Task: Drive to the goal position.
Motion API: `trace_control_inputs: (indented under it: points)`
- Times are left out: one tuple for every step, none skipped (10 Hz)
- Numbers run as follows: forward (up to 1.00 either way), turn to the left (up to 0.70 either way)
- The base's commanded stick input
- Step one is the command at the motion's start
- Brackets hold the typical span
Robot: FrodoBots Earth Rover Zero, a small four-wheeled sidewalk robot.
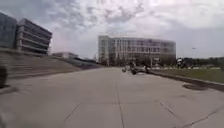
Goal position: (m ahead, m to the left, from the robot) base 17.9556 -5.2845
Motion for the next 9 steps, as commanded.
trace_control_inputs:
  points:
    - [0.7,0.0]
    - [0.7,0.0]
    - [0.7,0.0]
    - [0.7,0.0]
    - [0.7,0.0]
    - [0.7,0.0]
    - [0.7,0.0]
    - [0.7,0.0]
    - [0.7,0.0]
